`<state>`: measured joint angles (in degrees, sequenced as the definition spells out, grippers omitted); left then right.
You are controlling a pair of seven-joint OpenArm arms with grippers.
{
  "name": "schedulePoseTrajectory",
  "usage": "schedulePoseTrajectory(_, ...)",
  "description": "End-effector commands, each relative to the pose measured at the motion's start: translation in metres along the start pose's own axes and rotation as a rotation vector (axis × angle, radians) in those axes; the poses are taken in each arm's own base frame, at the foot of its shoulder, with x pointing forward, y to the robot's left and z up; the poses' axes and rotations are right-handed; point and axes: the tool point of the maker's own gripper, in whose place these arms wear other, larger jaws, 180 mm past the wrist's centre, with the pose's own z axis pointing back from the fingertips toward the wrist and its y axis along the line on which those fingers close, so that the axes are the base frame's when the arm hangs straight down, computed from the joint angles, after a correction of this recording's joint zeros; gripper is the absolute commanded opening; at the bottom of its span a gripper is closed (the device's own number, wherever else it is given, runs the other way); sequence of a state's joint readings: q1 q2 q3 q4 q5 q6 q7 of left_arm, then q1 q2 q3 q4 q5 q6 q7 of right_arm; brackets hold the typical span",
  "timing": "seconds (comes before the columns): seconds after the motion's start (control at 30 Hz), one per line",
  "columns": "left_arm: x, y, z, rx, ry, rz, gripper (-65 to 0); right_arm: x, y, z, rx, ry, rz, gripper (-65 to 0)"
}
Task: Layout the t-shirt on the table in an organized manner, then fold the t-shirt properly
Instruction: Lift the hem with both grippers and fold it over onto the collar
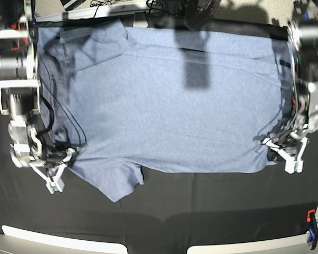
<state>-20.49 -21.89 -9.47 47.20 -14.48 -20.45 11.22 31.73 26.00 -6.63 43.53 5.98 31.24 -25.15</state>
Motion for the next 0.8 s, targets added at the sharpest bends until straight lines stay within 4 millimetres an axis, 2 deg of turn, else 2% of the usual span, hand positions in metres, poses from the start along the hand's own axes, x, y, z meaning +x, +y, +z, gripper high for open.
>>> schedulePoseTrajectory(0.0,0.036,0.011,0.005,0.020,-0.105,0.015,-65.0,0.031,-0.019,0.015,-0.043,-0.092,0.011,-65.0)
schedulePoseTrajectory(0.07,0.042,0.018,0.015,0.018,-0.142,0.074,-65.0,0.038,-0.022,0.028,-0.064,-0.137,0.018,-65.0)
schedulePoseTrajectory(0.13,0.044,0.016,0.024,-0.019,-0.157,0.095,-65.0,0.045,-0.025,0.042,-0.088,-0.192,0.007,-65.0)
schedulePoseTrajectory(0.23,0.038,0.012,0.031,-0.053,-0.141,0.086,-65.0,0.052,-0.029,0.062,-0.100,-0.265,-0.028,-65.0)
schedulePoseTrajectory(0.33,0.031,0.009,0.039,-0.064,-0.131,0.092,-65.0,0.051,-0.022,0.080,-0.067,-0.319,-0.037,-65.0)
schedulePoseTrajectory(0.47,0.026,0.003,0.054,-0.072,-0.133,0.045,-65.0,0.041,-0.013,0.102,-0.060,-0.359,-0.034,-65.0)
schedulePoseTrajectory(0.6,0.035,0.004,0.076,-0.056,-0.183,0.021,-65.0,0.025,-0.004,0.121,-0.074,-0.366,-0.001,-65.0)
schedulePoseTrajectory(0.77,0.043,0.011,0.102,-0.040,-0.251,0.103,-65.0,0.003,0.017,0.141,-0.075,-0.347,0.055,-65.0)
